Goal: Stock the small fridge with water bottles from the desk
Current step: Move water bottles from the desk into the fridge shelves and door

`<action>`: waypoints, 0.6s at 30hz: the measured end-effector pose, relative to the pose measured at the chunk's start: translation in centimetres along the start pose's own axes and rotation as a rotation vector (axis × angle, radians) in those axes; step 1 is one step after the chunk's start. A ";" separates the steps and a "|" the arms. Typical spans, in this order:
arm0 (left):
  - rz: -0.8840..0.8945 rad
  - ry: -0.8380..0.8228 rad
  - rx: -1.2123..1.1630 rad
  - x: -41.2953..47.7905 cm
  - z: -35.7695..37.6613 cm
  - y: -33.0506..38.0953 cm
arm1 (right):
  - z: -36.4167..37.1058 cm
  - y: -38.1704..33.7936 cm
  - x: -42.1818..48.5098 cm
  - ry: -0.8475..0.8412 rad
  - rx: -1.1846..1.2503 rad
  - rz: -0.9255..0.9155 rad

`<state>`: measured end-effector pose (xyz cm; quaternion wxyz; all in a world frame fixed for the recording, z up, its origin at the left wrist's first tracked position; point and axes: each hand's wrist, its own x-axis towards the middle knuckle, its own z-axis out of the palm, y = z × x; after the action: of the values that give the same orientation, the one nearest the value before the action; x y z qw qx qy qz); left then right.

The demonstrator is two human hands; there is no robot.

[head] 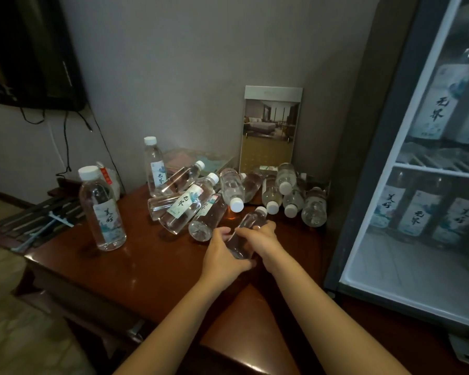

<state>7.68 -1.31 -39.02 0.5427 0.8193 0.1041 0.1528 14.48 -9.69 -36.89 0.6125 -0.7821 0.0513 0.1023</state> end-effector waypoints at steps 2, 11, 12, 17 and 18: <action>-0.011 -0.050 -0.025 -0.8 -0.4 0.4 | -0.4 0.0 -0.8 -0.017 -0.008 0.018; -0.148 -0.354 -0.210 -2.4 -1.5 1.6 | -4.3 0.5 -3.6 -0.112 0.050 0.008; -0.138 -0.388 -0.201 -2.6 -1.4 1.6 | -4.7 0.6 -3.8 -0.125 0.060 0.019; -0.093 -0.392 -0.219 -3.6 -0.1 2.2 | -6.2 0.6 -4.7 -0.177 0.104 0.027; -0.101 -0.379 -0.223 -3.7 0.1 2.4 | -6.4 0.7 -4.9 -0.178 0.099 0.028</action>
<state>4.31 -3.59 -37.39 0.6468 0.7620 0.0235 -0.0205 10.13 -16.28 -35.03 0.6512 -0.7378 0.0126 0.1772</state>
